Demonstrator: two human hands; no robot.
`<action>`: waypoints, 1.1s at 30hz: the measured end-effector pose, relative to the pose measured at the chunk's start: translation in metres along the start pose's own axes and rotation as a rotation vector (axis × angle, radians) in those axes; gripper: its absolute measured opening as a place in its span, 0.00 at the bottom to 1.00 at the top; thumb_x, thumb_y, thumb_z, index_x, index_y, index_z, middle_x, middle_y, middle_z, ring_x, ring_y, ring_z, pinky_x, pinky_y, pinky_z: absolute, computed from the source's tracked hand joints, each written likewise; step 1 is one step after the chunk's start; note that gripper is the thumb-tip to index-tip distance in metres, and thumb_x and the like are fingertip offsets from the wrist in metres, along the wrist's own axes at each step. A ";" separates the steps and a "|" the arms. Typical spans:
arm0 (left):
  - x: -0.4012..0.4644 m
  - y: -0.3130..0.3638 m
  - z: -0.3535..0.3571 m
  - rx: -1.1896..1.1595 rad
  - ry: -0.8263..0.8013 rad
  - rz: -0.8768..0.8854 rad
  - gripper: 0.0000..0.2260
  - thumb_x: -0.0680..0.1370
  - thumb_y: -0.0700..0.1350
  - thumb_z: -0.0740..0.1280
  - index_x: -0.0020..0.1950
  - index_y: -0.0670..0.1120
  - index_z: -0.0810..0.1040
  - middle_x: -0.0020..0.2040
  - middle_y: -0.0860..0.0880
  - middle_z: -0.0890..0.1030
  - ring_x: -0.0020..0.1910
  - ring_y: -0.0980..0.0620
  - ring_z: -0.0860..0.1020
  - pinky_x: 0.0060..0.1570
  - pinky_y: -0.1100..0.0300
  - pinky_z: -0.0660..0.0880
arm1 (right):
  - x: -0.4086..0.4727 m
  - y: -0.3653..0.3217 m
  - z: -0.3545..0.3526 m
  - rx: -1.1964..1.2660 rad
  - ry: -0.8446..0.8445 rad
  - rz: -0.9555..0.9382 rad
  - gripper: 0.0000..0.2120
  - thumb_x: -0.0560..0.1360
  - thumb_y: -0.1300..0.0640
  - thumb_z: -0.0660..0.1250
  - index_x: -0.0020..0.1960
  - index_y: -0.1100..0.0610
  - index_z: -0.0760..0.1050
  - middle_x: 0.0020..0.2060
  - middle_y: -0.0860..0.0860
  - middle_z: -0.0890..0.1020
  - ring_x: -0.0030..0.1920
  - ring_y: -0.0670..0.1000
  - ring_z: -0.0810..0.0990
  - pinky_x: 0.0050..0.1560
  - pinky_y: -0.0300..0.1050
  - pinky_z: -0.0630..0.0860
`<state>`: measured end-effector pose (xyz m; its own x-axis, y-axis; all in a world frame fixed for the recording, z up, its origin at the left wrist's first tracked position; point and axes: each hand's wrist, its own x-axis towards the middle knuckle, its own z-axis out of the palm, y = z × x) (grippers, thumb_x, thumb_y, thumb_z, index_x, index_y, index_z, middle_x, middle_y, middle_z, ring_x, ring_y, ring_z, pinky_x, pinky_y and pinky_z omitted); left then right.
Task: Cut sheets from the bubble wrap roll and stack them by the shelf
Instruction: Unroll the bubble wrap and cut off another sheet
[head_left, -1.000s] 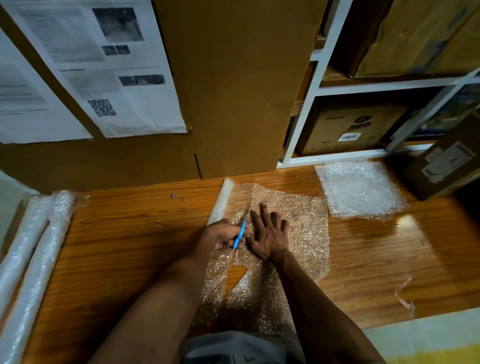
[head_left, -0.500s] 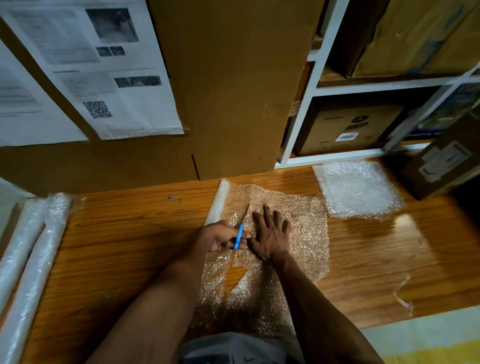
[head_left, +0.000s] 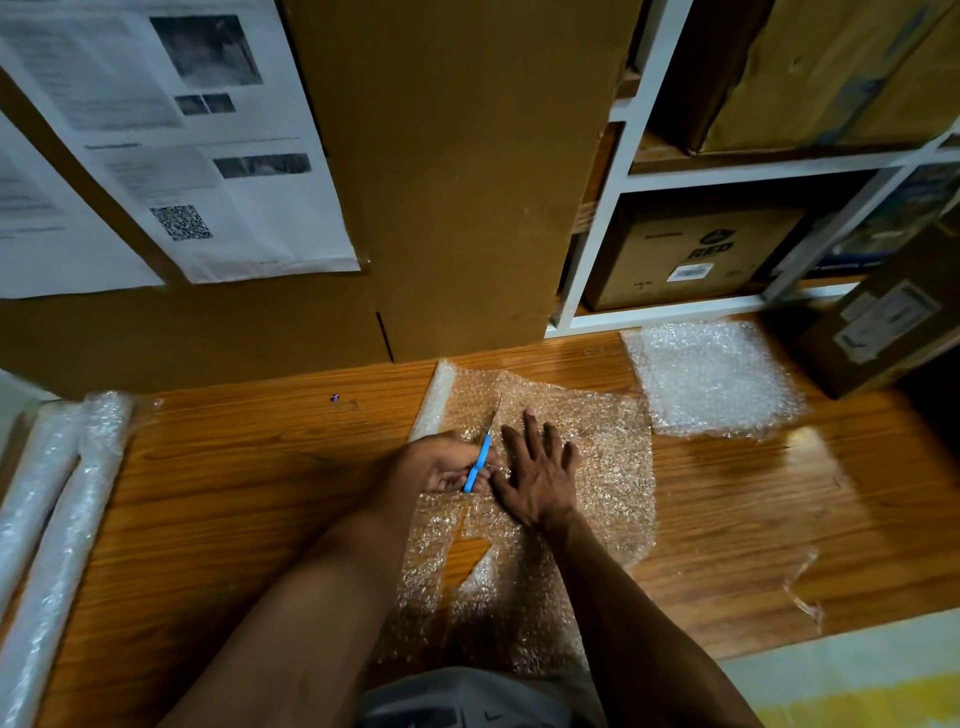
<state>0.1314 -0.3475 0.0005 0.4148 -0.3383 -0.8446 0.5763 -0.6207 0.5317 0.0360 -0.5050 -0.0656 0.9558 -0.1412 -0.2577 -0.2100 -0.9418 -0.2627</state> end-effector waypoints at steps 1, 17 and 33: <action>0.002 0.000 0.001 -0.006 0.019 0.014 0.10 0.80 0.48 0.72 0.51 0.41 0.85 0.42 0.45 0.85 0.33 0.56 0.82 0.24 0.68 0.71 | -0.001 0.000 0.000 0.000 0.007 0.000 0.35 0.82 0.30 0.45 0.84 0.42 0.46 0.85 0.49 0.38 0.84 0.61 0.40 0.78 0.70 0.41; 0.012 -0.006 0.001 0.004 0.158 0.088 0.06 0.77 0.44 0.75 0.48 0.42 0.83 0.43 0.40 0.87 0.27 0.55 0.69 0.26 0.62 0.60 | -0.006 0.007 0.007 -0.091 0.094 0.024 0.34 0.83 0.36 0.39 0.86 0.47 0.39 0.84 0.51 0.39 0.84 0.56 0.39 0.82 0.65 0.40; 0.013 0.018 0.006 -0.057 0.086 0.004 0.08 0.83 0.46 0.67 0.56 0.45 0.84 0.43 0.49 0.87 0.37 0.56 0.85 0.28 0.69 0.74 | -0.007 0.009 0.007 -0.097 0.101 0.032 0.35 0.83 0.36 0.42 0.86 0.47 0.42 0.85 0.51 0.41 0.84 0.55 0.38 0.81 0.65 0.40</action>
<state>0.1431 -0.3677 -0.0016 0.4749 -0.2777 -0.8351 0.6124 -0.5773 0.5402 0.0261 -0.5099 -0.0729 0.9658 -0.1972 -0.1685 -0.2246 -0.9607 -0.1630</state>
